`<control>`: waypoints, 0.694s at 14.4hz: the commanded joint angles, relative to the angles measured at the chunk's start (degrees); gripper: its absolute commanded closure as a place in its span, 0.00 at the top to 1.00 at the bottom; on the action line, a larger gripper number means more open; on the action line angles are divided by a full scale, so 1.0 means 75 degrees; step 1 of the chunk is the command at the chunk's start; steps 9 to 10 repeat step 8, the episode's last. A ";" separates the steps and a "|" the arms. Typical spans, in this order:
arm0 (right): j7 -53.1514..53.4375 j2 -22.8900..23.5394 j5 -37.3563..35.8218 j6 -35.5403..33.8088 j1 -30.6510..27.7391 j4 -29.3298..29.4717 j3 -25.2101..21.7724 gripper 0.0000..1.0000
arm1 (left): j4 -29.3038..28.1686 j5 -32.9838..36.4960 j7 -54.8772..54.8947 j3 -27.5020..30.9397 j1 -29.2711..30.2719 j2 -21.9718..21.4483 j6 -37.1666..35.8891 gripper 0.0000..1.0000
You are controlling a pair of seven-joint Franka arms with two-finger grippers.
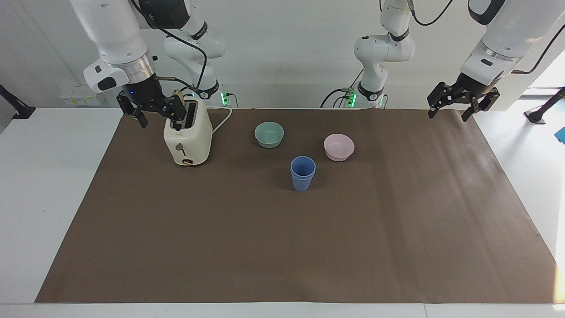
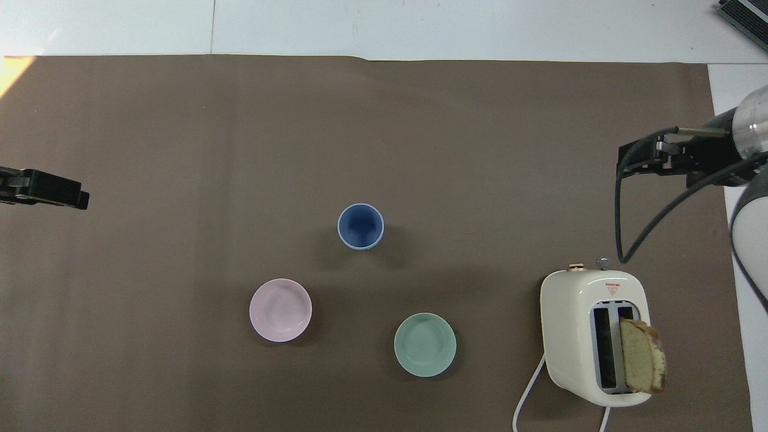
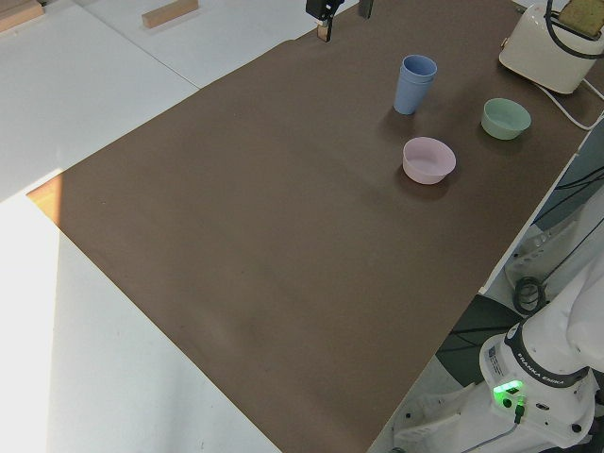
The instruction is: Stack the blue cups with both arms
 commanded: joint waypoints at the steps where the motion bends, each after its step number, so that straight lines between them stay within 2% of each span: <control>1: -0.0262 -0.0065 0.0039 -0.0182 -0.0214 0.0060 0.0016 1.00 | -0.0173 0.0104 0.0052 -0.0071 0.0095 -0.0170 -0.0009 1.00; 10: -0.0262 -0.0077 -0.0100 -0.0440 -0.0238 0.0060 0.0004 1.00 | -0.0173 0.0104 0.0063 -0.0071 0.0072 -0.0170 0.0014 1.00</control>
